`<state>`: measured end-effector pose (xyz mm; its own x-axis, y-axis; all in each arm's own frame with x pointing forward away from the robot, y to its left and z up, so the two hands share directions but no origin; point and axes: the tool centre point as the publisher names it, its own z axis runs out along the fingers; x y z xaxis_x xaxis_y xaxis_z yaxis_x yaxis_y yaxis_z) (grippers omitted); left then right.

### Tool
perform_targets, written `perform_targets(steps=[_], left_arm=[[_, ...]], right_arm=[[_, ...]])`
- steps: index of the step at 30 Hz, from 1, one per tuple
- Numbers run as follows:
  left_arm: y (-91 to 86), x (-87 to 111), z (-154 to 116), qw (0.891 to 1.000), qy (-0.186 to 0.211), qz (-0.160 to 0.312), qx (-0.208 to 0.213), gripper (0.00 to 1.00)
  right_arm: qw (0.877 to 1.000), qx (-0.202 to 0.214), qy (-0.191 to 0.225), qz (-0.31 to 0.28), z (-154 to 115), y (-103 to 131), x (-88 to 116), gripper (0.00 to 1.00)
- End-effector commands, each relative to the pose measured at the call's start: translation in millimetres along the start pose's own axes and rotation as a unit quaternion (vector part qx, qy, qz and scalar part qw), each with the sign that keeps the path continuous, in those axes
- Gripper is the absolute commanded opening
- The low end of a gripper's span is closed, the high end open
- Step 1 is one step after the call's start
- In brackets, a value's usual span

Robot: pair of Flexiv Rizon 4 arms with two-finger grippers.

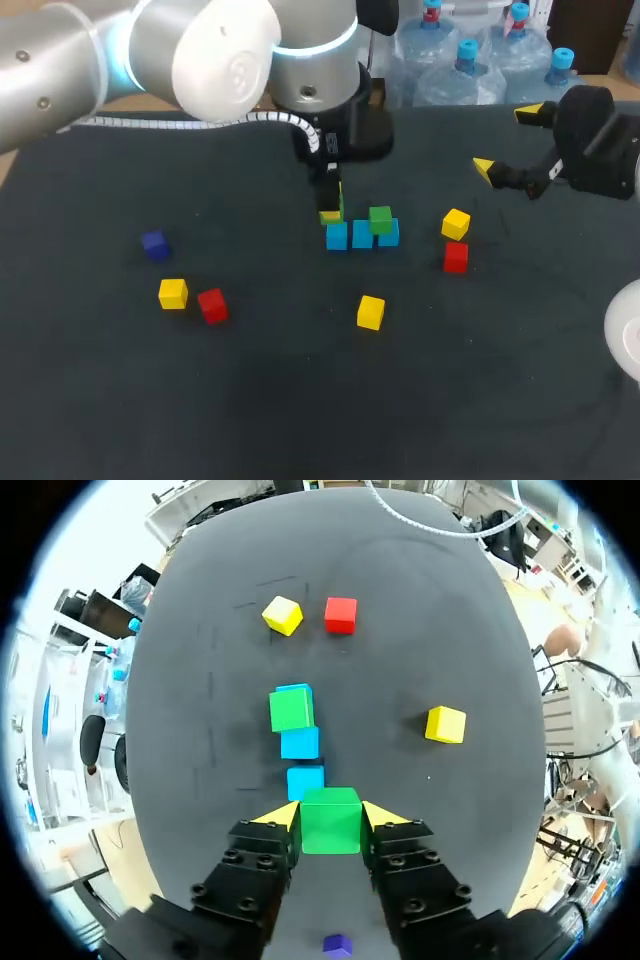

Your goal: Place the blue cubes, place green cubes on the blue cubes, place the yellow cubes on the green cubes, then place the red cubes on the yellow cubes, and place purple cube on the red cubes.

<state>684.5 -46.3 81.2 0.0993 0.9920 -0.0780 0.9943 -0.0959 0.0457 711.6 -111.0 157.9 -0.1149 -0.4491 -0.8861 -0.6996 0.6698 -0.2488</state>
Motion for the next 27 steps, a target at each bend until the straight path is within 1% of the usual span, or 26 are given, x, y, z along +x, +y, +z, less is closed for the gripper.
perform_targets(steps=[1,8,18,27], left_arm=[[4.9,-3.8,5,1.000,0.006,0.005,0.006,0.00],[8.8,-7.6,13,1.000,0.009,0.012,0.008,0.00],[19.5,-11.3,24,1.000,0.018,0.018,0.006,0.00],[24.3,-16.7,33,1.000,0.020,0.019,0.008,0.00]], right_arm=[[1.000,-0.002,-0.001,0.001,0,-1,0,1.00],[1.000,-0.002,-0.001,0.001,0,-1,0,1.00],[1.000,-0.002,-0.001,0.001,0,-1,0,1.00],[1.000,-0.002,-0.001,0.001,0,-1,0,1.00]])
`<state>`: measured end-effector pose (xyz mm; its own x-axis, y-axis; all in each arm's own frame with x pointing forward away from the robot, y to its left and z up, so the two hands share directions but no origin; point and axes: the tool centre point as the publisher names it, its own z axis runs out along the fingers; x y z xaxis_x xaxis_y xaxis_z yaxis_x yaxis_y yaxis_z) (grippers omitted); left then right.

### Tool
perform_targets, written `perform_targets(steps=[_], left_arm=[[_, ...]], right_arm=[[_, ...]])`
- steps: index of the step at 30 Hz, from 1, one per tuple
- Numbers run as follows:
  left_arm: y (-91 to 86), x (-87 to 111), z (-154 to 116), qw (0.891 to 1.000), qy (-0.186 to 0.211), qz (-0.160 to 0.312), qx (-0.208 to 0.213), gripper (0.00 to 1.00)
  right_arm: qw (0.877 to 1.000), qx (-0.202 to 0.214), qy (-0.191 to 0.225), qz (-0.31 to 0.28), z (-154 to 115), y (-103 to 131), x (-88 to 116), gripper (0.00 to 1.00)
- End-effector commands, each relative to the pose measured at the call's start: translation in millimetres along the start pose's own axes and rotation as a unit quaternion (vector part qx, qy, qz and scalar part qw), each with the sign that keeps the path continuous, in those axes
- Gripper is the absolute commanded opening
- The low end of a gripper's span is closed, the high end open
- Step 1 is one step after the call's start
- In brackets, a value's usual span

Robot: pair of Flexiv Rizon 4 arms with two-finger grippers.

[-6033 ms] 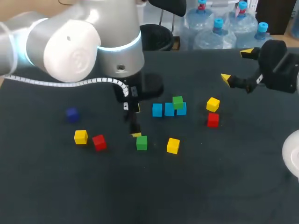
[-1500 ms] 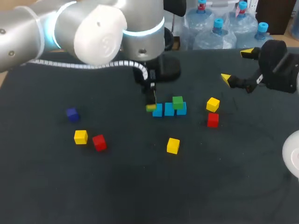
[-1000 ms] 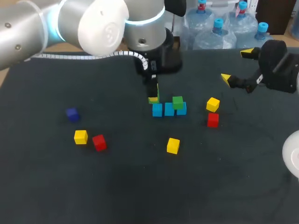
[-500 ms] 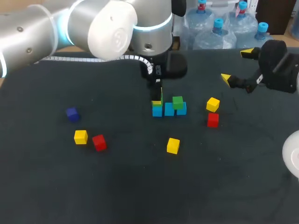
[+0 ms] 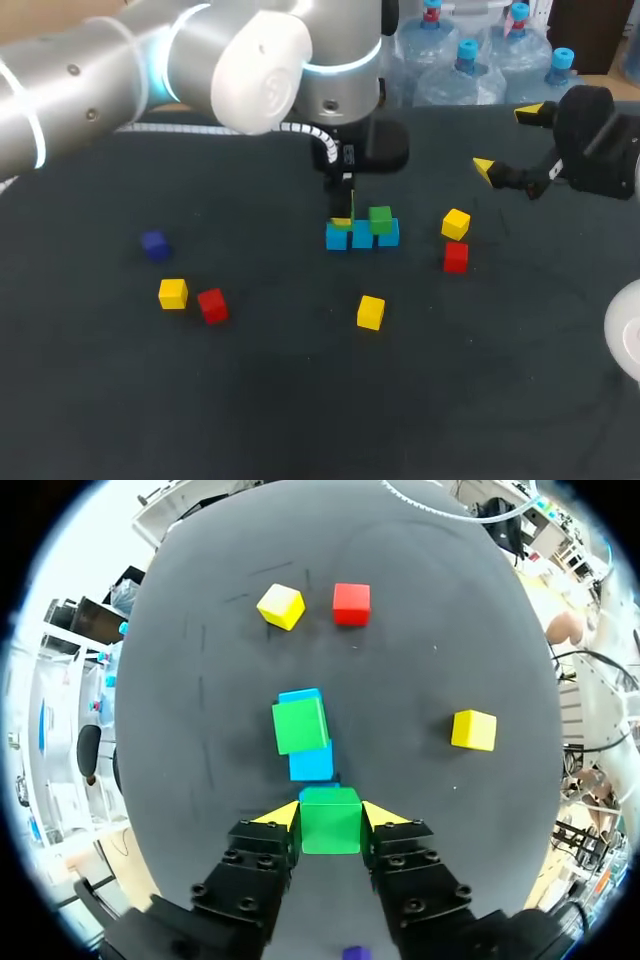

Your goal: Place the blue cubes, place green cubes on the blue cubes, place the yellow cubes on the green cubes, then place the red cubes on the yellow cubes, and place purple cube on the red cubes.

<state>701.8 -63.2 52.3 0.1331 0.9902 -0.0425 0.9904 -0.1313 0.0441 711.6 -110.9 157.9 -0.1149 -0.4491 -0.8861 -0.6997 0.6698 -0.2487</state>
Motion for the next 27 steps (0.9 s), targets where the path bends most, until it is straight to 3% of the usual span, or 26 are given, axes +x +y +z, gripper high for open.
perform_targets(steps=[1,27], left_arm=[[7.3,-4.1,2,1.000,0.003,0.002,0.006,0.00],[17.9,-4.5,16,1.000,0.010,-0.010,0.012,0.00]], right_arm=[[1.000,-0.002,-0.001,0.001,0,-1,0,1.00],[1.000,-0.002,-0.001,0.001,0,-1,0,1.00]])
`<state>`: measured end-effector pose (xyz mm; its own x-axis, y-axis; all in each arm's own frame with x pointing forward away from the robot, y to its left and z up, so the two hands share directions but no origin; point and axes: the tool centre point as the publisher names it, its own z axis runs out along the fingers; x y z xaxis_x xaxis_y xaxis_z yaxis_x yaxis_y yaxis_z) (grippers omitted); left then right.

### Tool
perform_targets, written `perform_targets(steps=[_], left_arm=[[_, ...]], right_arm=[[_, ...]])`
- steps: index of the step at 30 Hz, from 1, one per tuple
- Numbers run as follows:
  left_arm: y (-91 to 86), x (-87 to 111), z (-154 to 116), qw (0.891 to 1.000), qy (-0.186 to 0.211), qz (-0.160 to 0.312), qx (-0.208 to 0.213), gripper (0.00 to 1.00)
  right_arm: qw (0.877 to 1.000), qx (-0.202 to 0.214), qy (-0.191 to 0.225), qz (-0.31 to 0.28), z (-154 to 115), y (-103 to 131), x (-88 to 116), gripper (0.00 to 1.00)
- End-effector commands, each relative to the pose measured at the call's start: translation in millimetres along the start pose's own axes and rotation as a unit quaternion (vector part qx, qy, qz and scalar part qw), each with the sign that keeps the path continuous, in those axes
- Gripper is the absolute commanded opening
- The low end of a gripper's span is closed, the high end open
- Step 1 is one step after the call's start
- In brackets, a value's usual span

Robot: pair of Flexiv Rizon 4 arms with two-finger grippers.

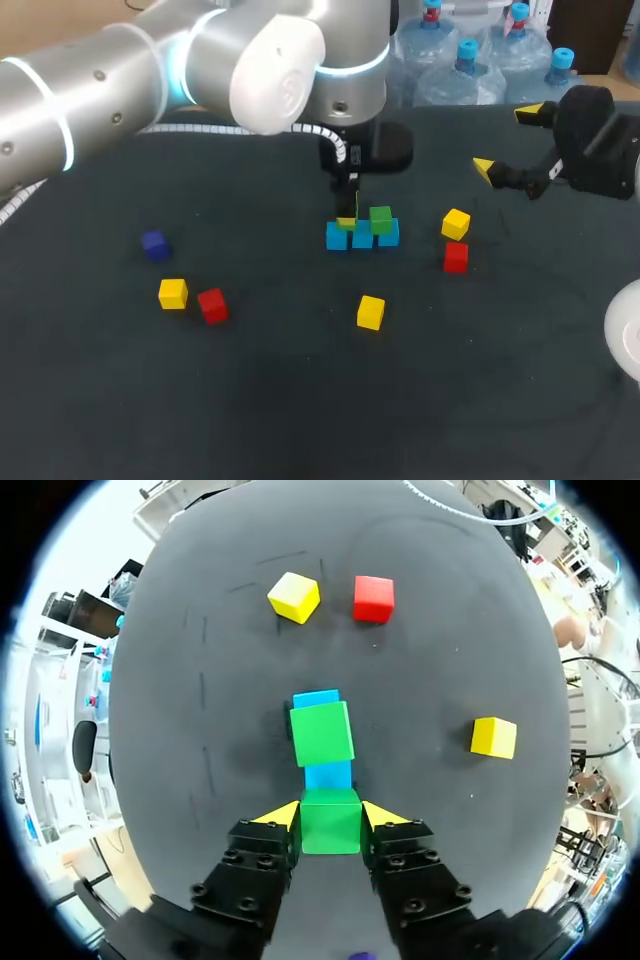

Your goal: Place the blue cubes, place green cubes on the blue cubes, place the yellow cubes on the green cubes, then place the red cubes on the yellow cubes, and place purple cube on the red cubes.

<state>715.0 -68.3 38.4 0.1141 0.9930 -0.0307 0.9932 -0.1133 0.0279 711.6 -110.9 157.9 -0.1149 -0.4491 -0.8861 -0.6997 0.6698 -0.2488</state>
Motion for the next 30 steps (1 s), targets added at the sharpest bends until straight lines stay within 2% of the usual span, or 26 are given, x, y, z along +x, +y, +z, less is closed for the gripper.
perform_targets(steps=[1,30], left_arm=[[5.0,-2.0,1.8,1.000,0.004,0.000,0.005,0.00],[7.3,0.0,8.1,1.000,0.010,-0.004,0.010,0.00]], right_arm=[[1.000,-0.002,-0.001,0.001,-0.4,-0.7,0.1,1.00],[1.000,-0.002,-0.001,0.001,-0.4,-0.7,0.1,1.00]])
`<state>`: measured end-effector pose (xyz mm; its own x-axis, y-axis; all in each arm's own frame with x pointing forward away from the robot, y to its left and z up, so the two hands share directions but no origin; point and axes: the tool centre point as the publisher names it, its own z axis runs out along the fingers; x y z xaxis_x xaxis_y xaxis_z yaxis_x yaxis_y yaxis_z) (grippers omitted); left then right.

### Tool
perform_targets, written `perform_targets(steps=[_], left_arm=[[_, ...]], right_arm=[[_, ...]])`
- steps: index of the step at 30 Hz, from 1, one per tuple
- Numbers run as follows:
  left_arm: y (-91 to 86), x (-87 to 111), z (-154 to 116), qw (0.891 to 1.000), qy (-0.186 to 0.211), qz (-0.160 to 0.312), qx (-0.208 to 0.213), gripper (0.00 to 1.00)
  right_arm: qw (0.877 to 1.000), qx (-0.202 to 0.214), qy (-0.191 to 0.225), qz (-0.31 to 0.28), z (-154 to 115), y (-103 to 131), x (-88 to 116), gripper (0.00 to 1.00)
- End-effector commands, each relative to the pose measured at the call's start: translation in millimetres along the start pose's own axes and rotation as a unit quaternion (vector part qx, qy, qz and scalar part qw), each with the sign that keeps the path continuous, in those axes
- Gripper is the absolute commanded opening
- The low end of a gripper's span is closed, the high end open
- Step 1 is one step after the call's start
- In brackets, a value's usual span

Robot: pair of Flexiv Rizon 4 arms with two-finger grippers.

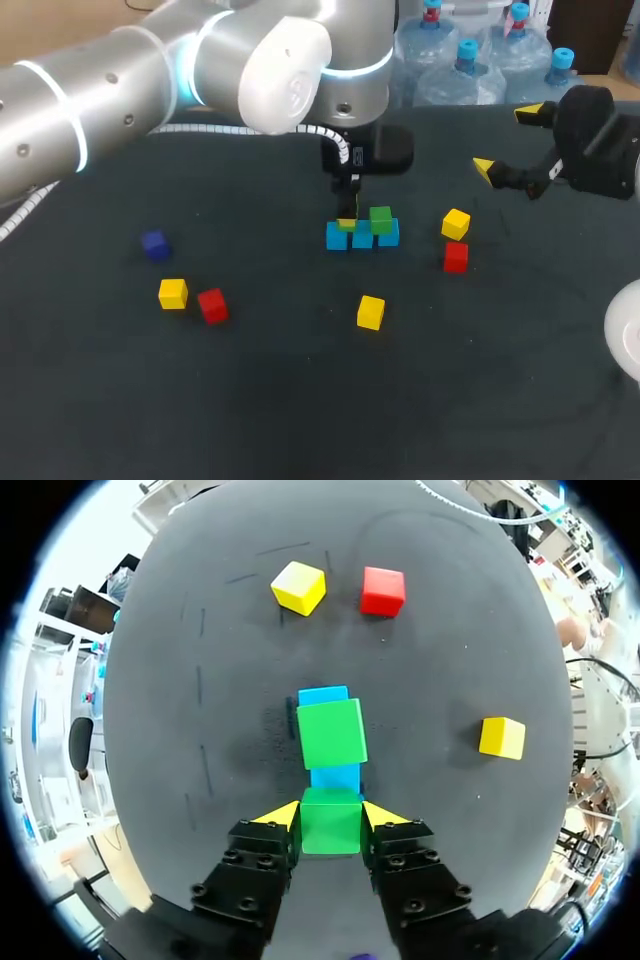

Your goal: Place the blue cubes, place green cubes on the blue cubes, place the yellow cubes on the green cubes, then place the red cubes on the yellow cubes, and place purple cube on the red cubes.

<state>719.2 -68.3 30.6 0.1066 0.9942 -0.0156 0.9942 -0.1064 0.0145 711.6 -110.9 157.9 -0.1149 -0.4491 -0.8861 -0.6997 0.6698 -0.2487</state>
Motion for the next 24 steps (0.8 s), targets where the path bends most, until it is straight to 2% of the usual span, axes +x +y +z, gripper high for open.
perform_targets(steps=[1,6,7,8,9,12,14,15,16,17,18,24], left_arm=[[3.4,-0.7,0.2,1.000,0.002,-0.001,0.004,0.00],[3.2,-0.7,0.3,1.000,0.002,0.000,0.006,0.00],[3.2,-0.8,0.3,1.000,0.003,-0.001,0.006,0.04],[3.2,-0.8,0.4,1.000,0.002,0.000,0.007,0.24],[2.9,-1.1,0.4,1.000,0.002,0.001,0.007,0.33],[2.5,-1.7,0.4,1.000,0.000,0.001,0.008,0.37],[2.3,-1.9,0.6,1.000,-0.001,0.001,0.011,0.47],[1.8,-2.1,0.9,1.000,-0.001,0.002,0.011,0.64],[1.5,-2.2,0.9,1.000,-0.002,0.002,0.011,0.74],[1.3,-2.2,0.9,1.000,-0.001,0.002,0.011,0.90],[1.2,-2.2,0.9,1.000,-0.001,0.001,0.012,1.00],[1.0,-1.9,1.1,1.000,0.001,-0.004,0.010,1.00]], right_arm=[[1.000,-0.002,-0.001,0.001,-0.4,-0.7,0.1,1.00],[1.000,-0.002,-0.001,0.001,-0.4,-0.7,0.1,1.00],[1.000,-0.002,-0.001,0.001,-0.4,-0.7,0.1,1.00],[1.000,-0.002,-0.001,0.001,-0.4,-0.7,0.1,1.00],[1.000,-0.002,-0.001,0.001,-0.4,-0.7,0.1,1.00],[1.000,-0.002,-0.001,0.001,-0.4,-0.7,0.1,1.00],[1.000,-0.002,-0.001,0.001,-0.4,-0.7,0.1,1.00],[1.000,-0.002,-0.001,0.001,-0.4,-0.7,0.1,1.00],[1.000,-0.002,-0.001,0.001,-0.4,-0.7,0.1,1.00],[1.000,-0.002,-0.001,0.001,-0.4,-0.7,0.1,1.00],[1.000,-0.002,-0.001,0.001,-0.4,-0.7,0.1,1.00],[1.000,-0.002,-0.001,0.001,-0.4,-0.7,0.1,1.00]])
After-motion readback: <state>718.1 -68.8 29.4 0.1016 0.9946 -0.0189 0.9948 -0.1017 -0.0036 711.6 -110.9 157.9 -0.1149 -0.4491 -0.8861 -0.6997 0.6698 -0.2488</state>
